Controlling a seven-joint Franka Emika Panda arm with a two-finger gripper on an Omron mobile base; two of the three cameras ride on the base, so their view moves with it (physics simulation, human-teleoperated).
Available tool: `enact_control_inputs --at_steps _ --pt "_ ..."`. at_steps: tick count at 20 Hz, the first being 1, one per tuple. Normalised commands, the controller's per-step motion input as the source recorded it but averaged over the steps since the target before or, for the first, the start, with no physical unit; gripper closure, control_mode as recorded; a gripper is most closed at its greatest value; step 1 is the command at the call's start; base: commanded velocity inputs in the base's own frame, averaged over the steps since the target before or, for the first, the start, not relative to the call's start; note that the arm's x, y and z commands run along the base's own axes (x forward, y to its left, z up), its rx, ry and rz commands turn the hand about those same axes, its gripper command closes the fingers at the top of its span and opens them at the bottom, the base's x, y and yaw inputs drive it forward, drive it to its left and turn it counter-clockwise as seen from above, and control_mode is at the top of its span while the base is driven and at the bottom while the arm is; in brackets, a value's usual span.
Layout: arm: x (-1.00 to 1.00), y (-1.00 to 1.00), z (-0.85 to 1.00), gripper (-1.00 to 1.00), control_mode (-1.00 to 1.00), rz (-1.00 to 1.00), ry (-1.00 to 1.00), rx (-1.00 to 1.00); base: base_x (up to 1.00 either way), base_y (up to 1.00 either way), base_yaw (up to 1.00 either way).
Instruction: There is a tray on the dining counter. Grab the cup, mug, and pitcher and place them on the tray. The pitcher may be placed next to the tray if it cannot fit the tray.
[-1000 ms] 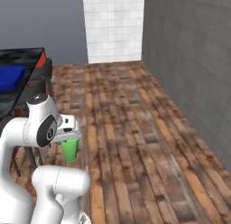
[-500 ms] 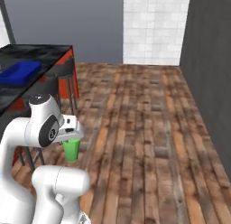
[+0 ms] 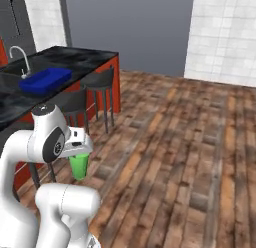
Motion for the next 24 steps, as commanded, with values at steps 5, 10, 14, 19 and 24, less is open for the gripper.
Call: enact_control_inputs --at_steps 5,10,14,19,24 --pt "0.0 0.0 0.0 1.0 1.0 0.0 0.0 0.0 0.83 -0.71 0.44" --pt "0.0 0.0 0.0 1.0 1.0 0.0 0.0 0.0 0.82 -0.74 0.43" --pt "0.0 0.0 0.0 1.0 1.0 0.0 0.0 0.0 0.81 -0.72 0.43" --pt "0.0 0.0 0.0 1.0 1.0 0.0 0.0 0.0 0.81 -0.7 0.44" --pt "0.0 0.0 0.0 1.0 1.0 0.0 0.0 0.0 0.8 -0.7 0.44"
